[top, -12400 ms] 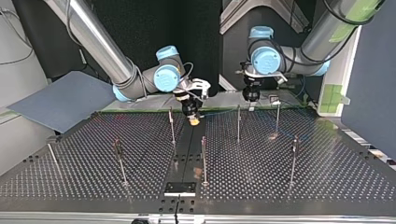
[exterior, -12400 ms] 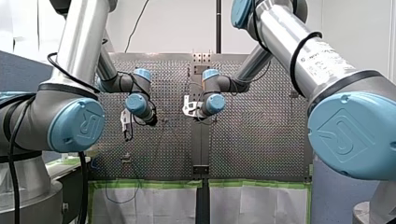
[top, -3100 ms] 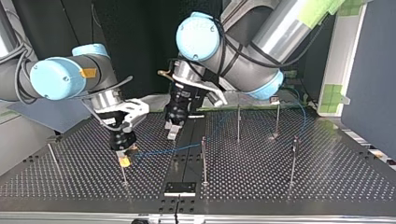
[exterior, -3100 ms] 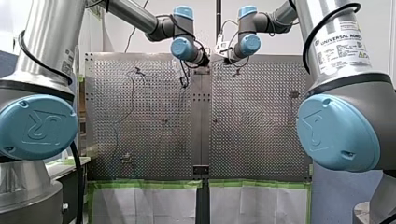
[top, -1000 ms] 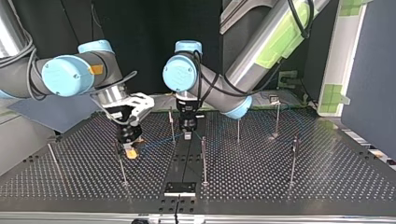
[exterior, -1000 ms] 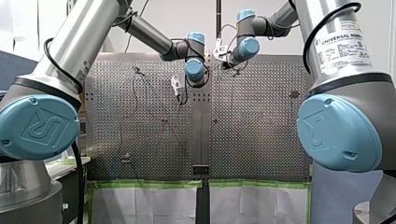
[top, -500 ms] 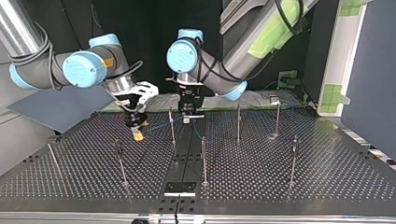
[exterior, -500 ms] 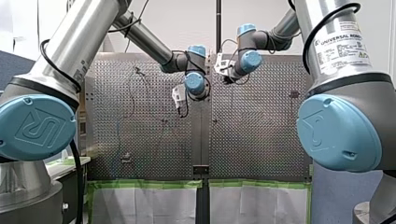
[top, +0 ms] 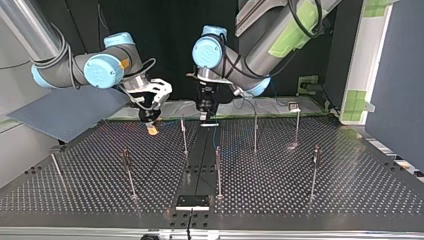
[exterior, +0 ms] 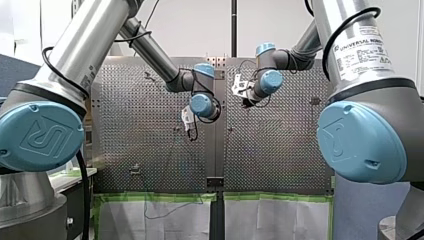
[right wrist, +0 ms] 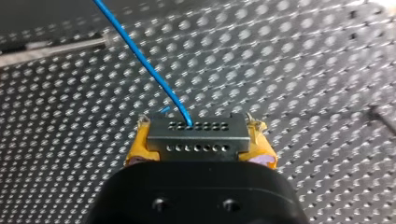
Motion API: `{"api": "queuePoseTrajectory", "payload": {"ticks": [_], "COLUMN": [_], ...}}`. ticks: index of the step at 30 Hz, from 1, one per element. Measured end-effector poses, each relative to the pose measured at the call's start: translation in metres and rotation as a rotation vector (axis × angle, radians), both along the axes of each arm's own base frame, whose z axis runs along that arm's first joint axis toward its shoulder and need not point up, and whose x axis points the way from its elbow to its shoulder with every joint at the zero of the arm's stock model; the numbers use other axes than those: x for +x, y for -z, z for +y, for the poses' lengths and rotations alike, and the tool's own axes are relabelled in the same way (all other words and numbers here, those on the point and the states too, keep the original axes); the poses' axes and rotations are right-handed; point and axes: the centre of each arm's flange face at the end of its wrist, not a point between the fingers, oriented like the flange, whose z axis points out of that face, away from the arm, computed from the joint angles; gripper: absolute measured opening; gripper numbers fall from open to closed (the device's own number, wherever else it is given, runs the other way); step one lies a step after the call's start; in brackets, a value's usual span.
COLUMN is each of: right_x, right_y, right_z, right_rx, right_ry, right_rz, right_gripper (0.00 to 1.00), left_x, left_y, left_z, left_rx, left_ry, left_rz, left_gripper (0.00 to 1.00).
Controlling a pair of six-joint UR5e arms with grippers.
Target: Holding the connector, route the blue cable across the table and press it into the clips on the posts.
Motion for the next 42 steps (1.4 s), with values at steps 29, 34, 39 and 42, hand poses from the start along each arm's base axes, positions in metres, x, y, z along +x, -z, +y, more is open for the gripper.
{"api": "queuePoseTrajectory", "payload": {"ticks": [29,34,39,42], "right_x": [-0.016,-0.019,-0.022,-0.024], "right_y": [0.065,0.075,0.091,0.100], "right_z": [-0.001,-0.005,-0.010,-0.014], "right_rx": [0.086,0.102,0.121,0.128], "right_ry": [0.006,0.013,0.020,0.026], "right_rz": [0.084,0.094,0.104,0.107], "right_gripper": [0.00,0.00,0.00,0.00], "left_x": [-0.001,0.016,0.027,0.031], "left_y": [0.073,0.077,0.073,0.073], "left_z": [-0.009,-0.016,-0.015,-0.013], "left_rx": [-0.048,-0.059,-0.072,-0.080], "left_ry": [0.141,0.142,0.142,0.151], "left_rz": [0.046,0.047,0.038,0.038], "left_gripper": [0.02,0.02,0.02,0.02]}}
